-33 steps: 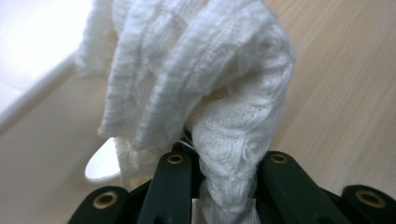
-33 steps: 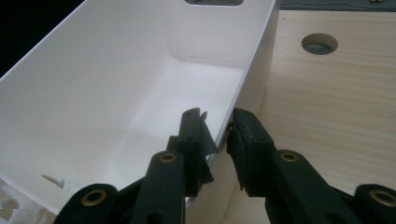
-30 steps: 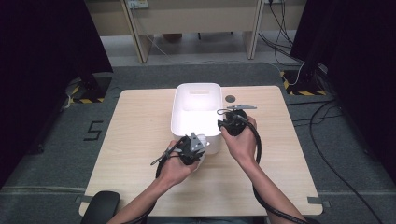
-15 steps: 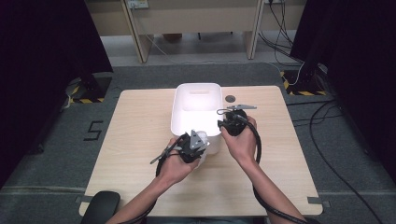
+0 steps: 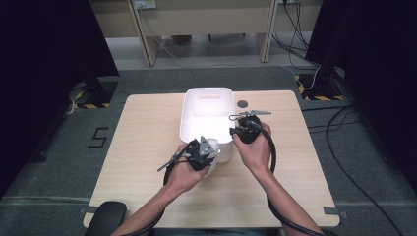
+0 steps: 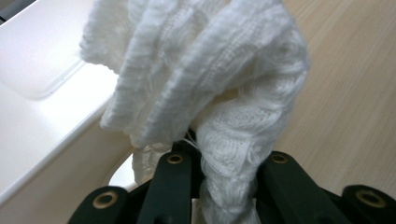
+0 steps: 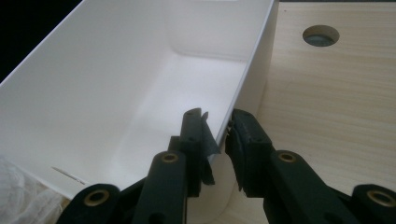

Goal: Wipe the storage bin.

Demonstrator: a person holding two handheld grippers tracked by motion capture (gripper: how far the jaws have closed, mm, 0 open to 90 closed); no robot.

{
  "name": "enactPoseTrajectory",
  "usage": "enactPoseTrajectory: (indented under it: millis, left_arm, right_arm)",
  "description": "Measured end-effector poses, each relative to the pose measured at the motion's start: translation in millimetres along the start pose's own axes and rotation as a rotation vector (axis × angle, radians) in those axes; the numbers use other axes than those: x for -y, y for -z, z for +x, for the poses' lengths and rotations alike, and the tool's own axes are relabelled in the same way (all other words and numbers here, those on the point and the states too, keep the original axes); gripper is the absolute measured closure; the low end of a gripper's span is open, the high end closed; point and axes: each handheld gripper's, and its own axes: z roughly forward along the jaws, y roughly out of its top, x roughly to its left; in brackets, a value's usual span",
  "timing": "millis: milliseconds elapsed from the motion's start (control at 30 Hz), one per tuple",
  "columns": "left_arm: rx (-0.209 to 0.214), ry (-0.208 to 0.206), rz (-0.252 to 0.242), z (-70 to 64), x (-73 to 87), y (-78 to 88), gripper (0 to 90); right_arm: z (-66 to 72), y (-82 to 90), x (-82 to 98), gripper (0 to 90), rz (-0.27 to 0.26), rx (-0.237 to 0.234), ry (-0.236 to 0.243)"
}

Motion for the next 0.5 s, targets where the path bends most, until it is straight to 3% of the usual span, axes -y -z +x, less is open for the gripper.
enactPoseTrajectory:
  millis: [500]
  left_arm:
    - [0.009, -0.016, 0.018, -5.6, -7.6, -10.5, 78.9]
  right_arm:
    - [0.9, -1.1, 0.0, 75.5, -0.005, 0.005, -0.003]
